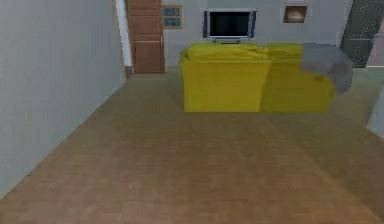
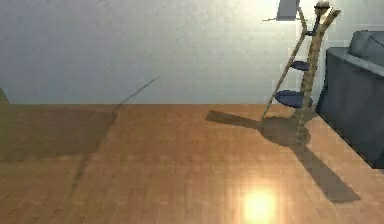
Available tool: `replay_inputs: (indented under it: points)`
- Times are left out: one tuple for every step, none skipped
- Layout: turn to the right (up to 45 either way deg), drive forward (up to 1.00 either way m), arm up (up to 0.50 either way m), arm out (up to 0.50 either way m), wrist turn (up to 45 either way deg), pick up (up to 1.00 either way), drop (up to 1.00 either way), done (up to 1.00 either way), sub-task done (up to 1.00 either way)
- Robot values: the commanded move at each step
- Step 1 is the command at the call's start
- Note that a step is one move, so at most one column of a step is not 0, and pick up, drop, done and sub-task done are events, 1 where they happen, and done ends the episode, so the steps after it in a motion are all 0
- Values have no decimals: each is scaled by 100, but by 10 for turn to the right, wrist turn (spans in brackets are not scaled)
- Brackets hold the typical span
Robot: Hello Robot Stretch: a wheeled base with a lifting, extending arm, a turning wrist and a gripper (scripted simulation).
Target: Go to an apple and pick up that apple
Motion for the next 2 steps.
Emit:
replay_inputs:
  points:
    - [-90,0,0,0,0,0,0,0,0]
    - [0,90,0,0,0,0,0,0,0]
